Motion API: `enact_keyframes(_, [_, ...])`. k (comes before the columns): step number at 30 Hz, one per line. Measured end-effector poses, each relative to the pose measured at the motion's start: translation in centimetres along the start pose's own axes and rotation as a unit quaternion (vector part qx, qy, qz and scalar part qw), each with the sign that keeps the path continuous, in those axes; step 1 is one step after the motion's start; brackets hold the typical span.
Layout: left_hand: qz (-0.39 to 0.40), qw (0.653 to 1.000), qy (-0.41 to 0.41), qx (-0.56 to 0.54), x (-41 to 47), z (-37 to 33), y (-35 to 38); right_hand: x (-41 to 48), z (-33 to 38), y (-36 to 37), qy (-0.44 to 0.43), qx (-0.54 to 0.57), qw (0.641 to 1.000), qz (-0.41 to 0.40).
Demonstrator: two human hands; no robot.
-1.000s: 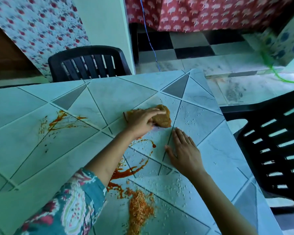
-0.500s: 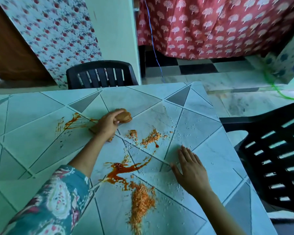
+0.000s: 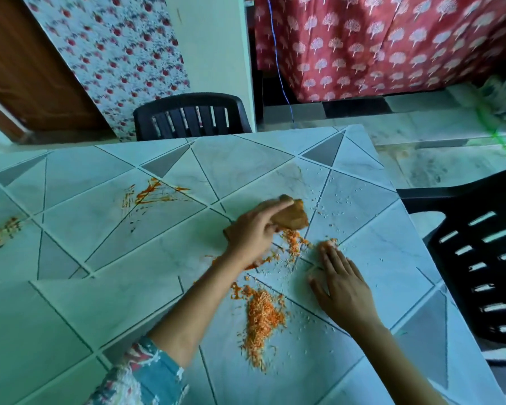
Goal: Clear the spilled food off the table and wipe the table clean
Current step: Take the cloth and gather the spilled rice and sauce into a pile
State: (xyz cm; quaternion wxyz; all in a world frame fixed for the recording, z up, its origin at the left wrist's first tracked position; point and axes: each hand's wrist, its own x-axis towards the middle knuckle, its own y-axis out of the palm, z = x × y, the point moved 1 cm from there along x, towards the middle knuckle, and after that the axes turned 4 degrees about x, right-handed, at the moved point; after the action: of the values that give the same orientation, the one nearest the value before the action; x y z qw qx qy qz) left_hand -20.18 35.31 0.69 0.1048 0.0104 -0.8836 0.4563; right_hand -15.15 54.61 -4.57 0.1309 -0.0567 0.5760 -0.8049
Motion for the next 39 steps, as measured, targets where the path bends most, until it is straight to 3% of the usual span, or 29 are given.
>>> enact_keyframes(4, [-0.020,0.988,-0.122,0.090,0.3,7.1,-4.7,-1.1,0.1,0.2,-0.015,0.001,1.000,0.011])
enact_keyframes(7, [0.007,0.975,-0.188,0.120,-1.0,9.4,-4.8,-2.5,0.0,0.2,-0.004,-0.012,1.000,0.022])
enact_keyframes(9, [0.031,0.974,-0.178,0.139,-1.7,7.3,-3.2,-3.0,-0.2,0.3,0.004,-0.013,1.000,0.027])
enact_keyframes(14, [0.109,0.989,-0.011,0.098,-5.1,-3.2,1.0,-5.3,-0.6,0.9,0.018,-0.017,1.000,0.016])
enact_keyframes(16, [0.101,0.991,0.028,0.087,-6.4,-4.4,1.0,-6.0,-0.5,1.1,0.016,-0.026,0.999,0.015])
enact_keyframes(20, [0.024,0.993,-0.024,0.115,-8.1,-0.9,-3.0,-7.0,0.1,1.6,-0.017,-0.018,1.000,0.006])
enact_keyframes(25, [-0.031,0.956,-0.225,0.184,-9.8,7.5,-7.2,-7.8,0.8,1.5,-0.065,-0.022,0.998,-0.005])
enact_keyframes(27, [-0.019,0.945,-0.257,0.199,-10.0,7.7,-7.1,-8.2,0.4,1.3,-0.083,-0.018,0.996,0.003])
enact_keyframes(34, [0.089,0.985,-0.118,0.086,-11.9,-2.8,-0.1,-9.3,-1.5,0.6,-0.069,-0.048,0.996,0.037])
enact_keyframes(36, [0.058,0.988,-0.112,0.085,-13.4,-3.7,0.0,-9.8,-2.0,0.6,-0.081,-0.052,0.995,0.021])
enact_keyframes(39, [-0.028,0.977,-0.172,0.121,-14.9,-1.5,-2.0,-10.4,-2.7,0.7,-0.095,-0.051,0.994,0.005])
